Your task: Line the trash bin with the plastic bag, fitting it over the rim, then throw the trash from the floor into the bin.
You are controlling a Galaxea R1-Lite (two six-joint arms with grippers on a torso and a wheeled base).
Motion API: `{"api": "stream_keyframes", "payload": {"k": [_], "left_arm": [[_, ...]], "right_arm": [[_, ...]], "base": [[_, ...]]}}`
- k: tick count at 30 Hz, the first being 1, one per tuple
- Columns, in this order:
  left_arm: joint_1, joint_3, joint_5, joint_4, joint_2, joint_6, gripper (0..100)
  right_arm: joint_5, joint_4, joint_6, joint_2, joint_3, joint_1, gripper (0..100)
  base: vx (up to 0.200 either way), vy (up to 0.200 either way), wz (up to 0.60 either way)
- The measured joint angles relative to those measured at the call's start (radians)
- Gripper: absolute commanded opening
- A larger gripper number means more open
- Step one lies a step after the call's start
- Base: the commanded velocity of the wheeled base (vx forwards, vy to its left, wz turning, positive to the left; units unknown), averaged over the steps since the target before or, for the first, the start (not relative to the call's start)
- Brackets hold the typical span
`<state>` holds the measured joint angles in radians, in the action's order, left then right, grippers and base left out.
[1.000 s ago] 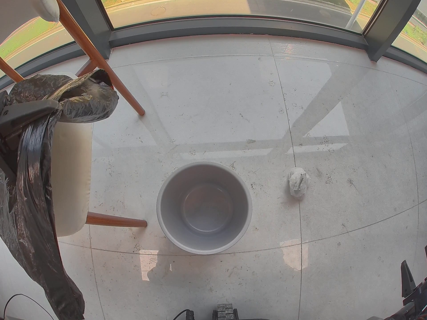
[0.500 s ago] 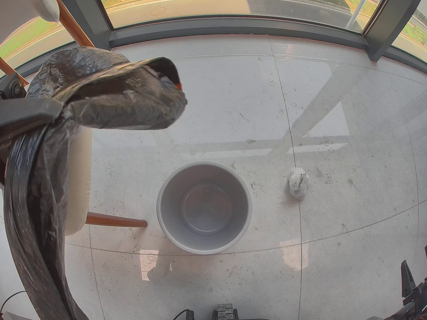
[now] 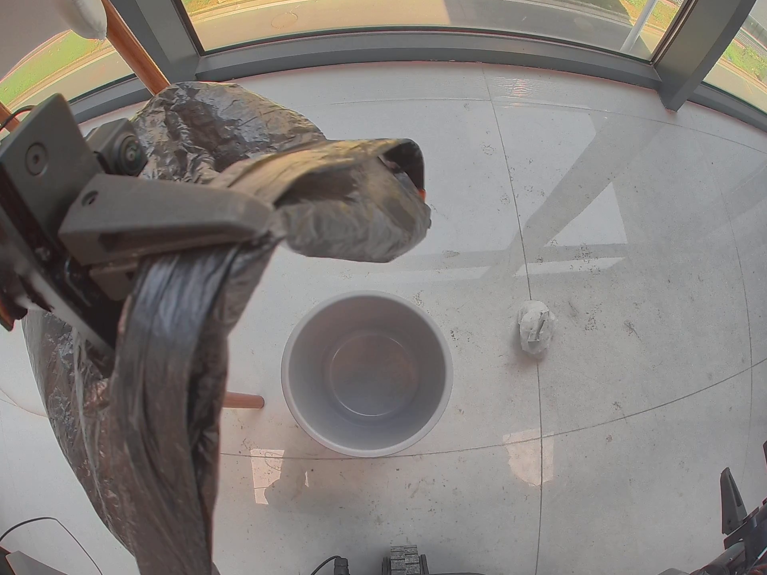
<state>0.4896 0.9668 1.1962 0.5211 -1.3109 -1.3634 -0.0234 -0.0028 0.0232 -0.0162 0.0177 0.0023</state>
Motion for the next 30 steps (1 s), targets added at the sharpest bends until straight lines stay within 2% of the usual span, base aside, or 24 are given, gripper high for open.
{"api": "stream_keyframes", "payload": {"k": [10, 15, 24, 30], "left_arm": [[0.046, 0.102, 0.001, 0.010, -0.129, 0.000, 0], [0.095, 0.160, 0.000, 0.010, -0.193, -0.001, 0], [0.186, 0.151, 0.001, 0.009, -0.243, 0.000, 0], [0.212, 0.146, -0.003, 0.008, -0.256, 0.000, 0]], "right_arm": [[0.000, 0.000, 0.000, 0.000, 0.000, 0.000, 100], [0.000, 0.000, 0.000, 0.000, 0.000, 0.000, 100], [0.000, 0.000, 0.000, 0.000, 0.000, 0.000, 100], [0.000, 0.000, 0.000, 0.000, 0.000, 0.000, 100]], "base": [[0.000, 0.000, 0.00], [0.000, 0.000, 0.00], [0.000, 0.000, 0.00], [0.000, 0.000, 0.00]]}}
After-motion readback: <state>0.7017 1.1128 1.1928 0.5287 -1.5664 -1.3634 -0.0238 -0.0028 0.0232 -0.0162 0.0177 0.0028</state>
